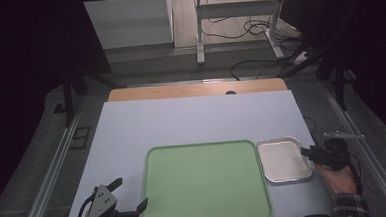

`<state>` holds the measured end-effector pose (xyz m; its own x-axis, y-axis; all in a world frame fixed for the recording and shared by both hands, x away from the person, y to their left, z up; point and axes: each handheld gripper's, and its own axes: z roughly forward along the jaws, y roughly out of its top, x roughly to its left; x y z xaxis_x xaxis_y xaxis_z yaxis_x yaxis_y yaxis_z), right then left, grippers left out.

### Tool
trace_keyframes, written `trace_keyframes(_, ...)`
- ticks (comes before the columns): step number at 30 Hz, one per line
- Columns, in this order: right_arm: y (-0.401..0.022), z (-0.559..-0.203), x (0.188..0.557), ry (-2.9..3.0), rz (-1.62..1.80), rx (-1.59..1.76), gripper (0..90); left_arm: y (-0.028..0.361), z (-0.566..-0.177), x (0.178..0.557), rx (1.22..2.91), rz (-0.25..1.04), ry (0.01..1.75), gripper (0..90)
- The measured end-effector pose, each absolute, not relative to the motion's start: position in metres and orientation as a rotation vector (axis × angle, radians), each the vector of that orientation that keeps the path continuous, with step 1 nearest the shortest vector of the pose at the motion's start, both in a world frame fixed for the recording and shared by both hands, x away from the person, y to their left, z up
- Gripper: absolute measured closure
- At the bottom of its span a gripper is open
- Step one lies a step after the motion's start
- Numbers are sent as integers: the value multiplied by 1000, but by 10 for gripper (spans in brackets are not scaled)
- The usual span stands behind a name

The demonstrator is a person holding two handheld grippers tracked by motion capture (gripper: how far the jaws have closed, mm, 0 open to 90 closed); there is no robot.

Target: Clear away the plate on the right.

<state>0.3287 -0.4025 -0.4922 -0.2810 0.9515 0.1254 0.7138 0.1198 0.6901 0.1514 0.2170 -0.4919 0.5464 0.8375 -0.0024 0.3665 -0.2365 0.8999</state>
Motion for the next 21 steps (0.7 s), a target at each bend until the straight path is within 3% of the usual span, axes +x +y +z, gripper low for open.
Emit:
trace_keyframes(5, -403, -495, 332, 2072, 936, 1658, 687, 217, -492, 151, 1829, 619, 992, 12)
trace_keyframes(21, -404, -502, 338, 2111, 931, 1810, 869, 216, -492, 152, 1840, 621, 991, 12)
